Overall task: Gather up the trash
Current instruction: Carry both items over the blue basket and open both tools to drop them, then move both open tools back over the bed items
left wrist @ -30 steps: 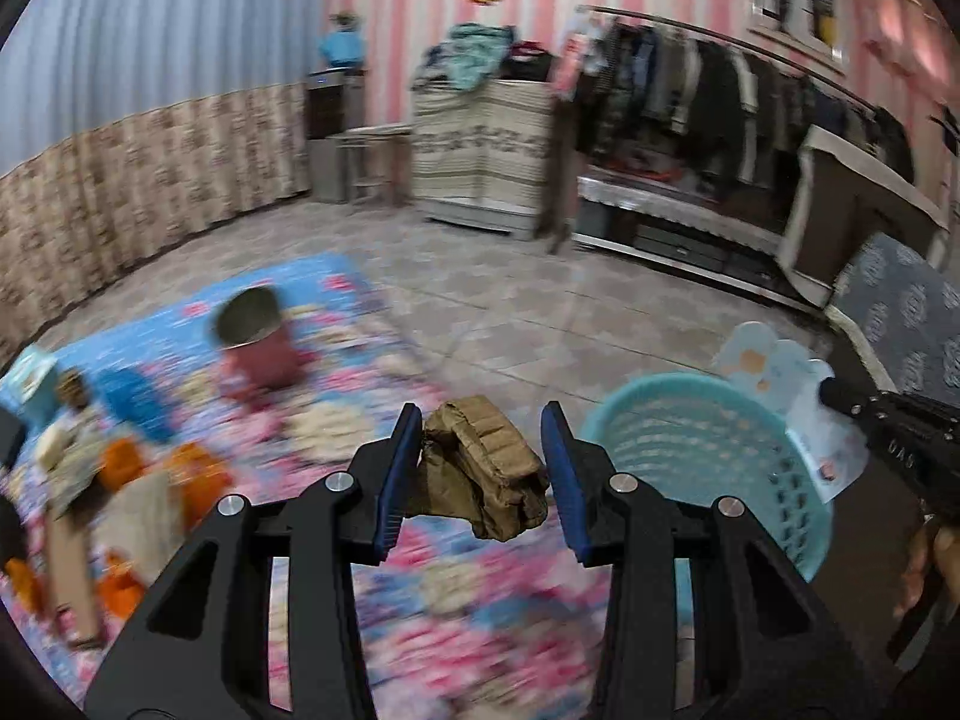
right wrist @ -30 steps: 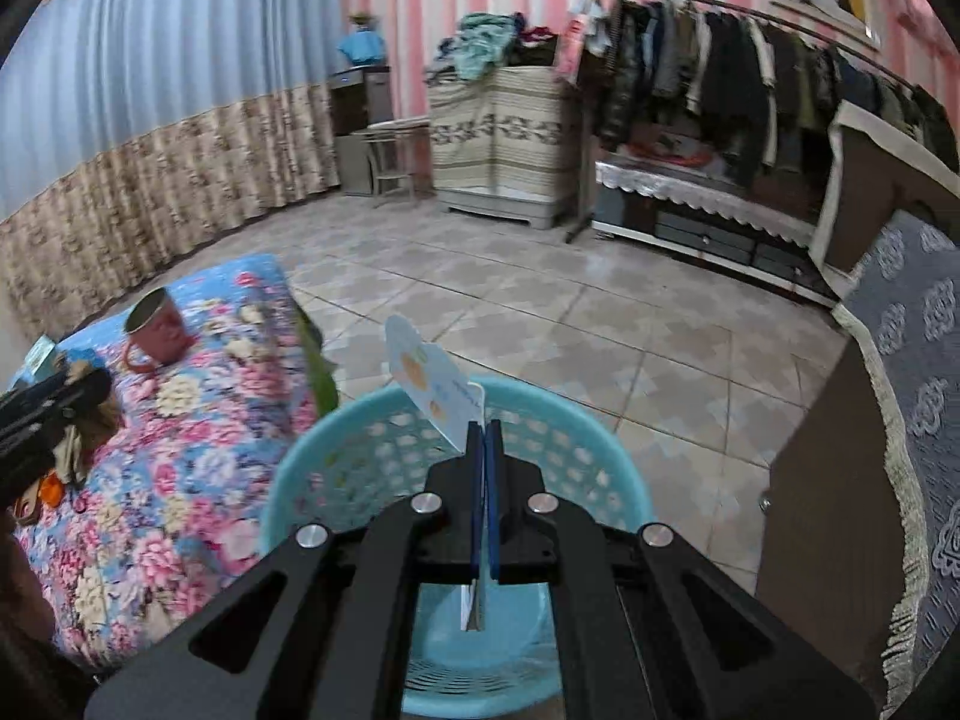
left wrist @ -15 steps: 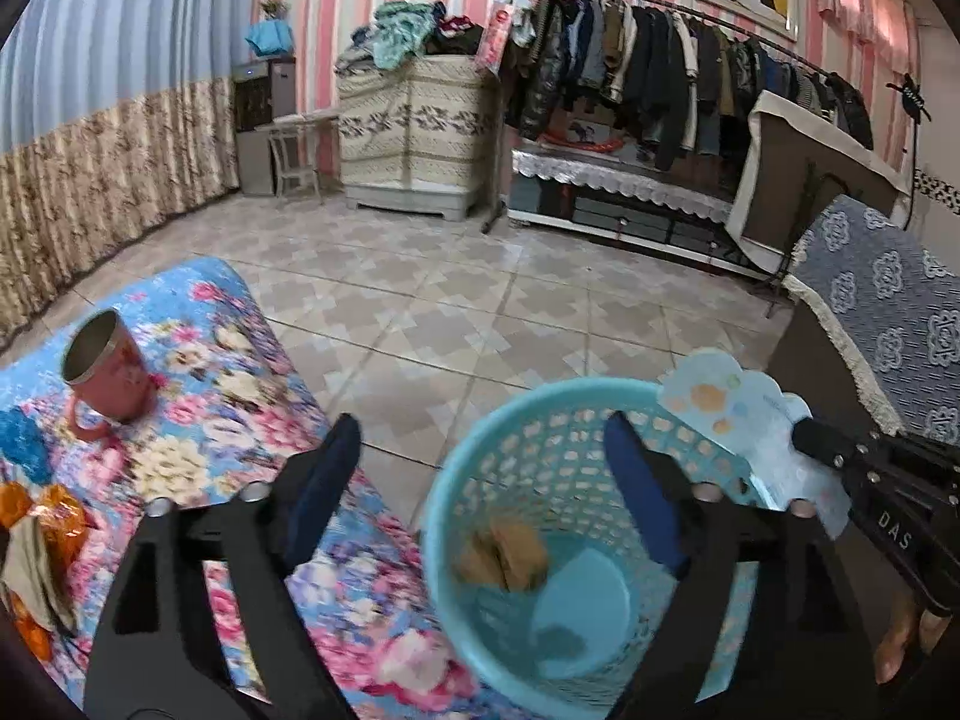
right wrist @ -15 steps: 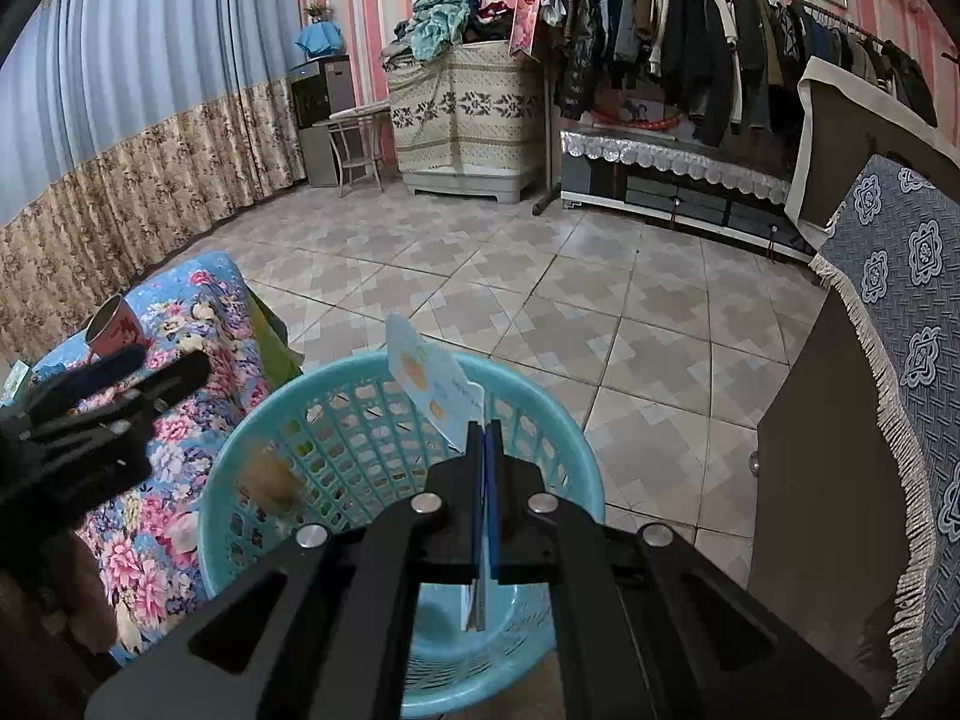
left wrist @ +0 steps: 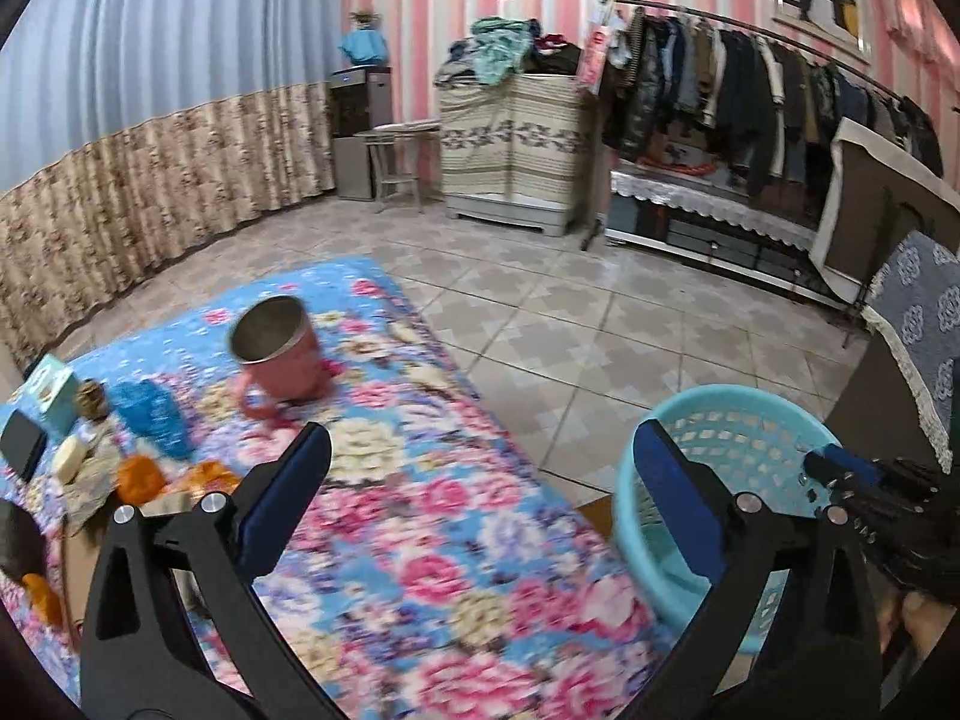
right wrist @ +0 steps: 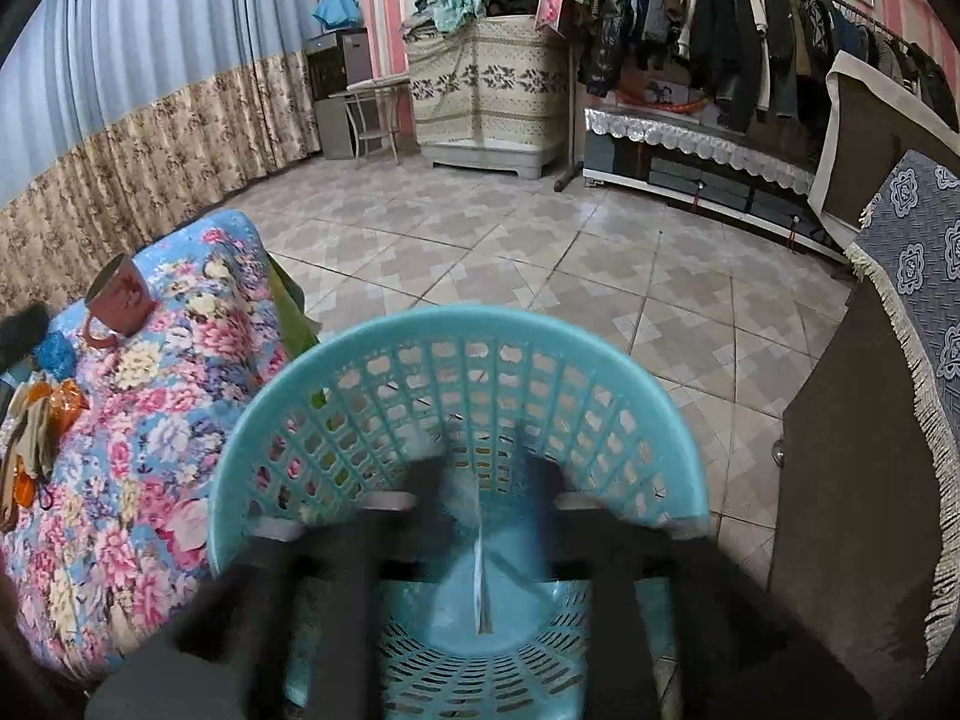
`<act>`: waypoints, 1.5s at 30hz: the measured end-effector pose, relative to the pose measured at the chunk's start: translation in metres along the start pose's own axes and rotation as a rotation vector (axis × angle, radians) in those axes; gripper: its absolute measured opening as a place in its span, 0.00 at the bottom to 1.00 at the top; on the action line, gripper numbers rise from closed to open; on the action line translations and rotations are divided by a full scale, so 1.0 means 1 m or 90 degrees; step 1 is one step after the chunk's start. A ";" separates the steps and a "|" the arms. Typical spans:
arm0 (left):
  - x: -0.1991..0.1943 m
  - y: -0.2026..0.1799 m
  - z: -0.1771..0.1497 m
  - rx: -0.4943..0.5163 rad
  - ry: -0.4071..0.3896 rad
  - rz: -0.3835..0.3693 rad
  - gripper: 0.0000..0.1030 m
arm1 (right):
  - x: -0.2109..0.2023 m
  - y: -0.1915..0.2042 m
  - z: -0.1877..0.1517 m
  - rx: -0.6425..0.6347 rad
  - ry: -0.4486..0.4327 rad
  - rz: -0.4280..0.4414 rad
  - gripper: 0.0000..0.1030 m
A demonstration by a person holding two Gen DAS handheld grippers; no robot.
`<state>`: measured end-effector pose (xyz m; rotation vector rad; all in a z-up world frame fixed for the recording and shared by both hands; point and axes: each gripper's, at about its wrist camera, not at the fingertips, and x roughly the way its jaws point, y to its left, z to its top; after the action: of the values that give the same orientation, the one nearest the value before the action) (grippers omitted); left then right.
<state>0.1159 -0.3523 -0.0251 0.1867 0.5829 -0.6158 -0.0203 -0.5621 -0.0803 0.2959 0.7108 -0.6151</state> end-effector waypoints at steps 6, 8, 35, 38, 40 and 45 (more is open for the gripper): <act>-0.032 0.040 -0.004 -0.027 -0.016 0.038 0.95 | -0.010 0.004 -0.005 0.007 -0.013 -0.016 0.72; -0.045 0.056 -0.007 -0.039 -0.021 0.051 0.95 | -0.017 0.013 -0.006 0.000 -0.023 -0.015 0.73; -0.123 0.362 -0.108 -0.216 0.033 0.285 0.95 | -0.065 0.331 -0.034 -0.186 -0.085 0.181 0.94; -0.113 0.375 -0.116 -0.228 0.050 0.281 0.95 | -0.048 0.353 -0.039 -0.202 -0.063 0.187 0.94; -0.107 0.380 -0.122 -0.227 0.058 0.294 0.95 | -0.037 0.366 -0.044 -0.215 -0.052 0.182 0.94; -0.090 0.390 -0.120 -0.228 0.072 0.305 0.95 | -0.010 0.382 -0.051 -0.226 -0.014 0.192 0.91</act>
<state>0.2320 0.0457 -0.0753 0.0190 0.7171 -0.0315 0.1830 -0.2346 -0.0919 0.0630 0.7231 -0.1993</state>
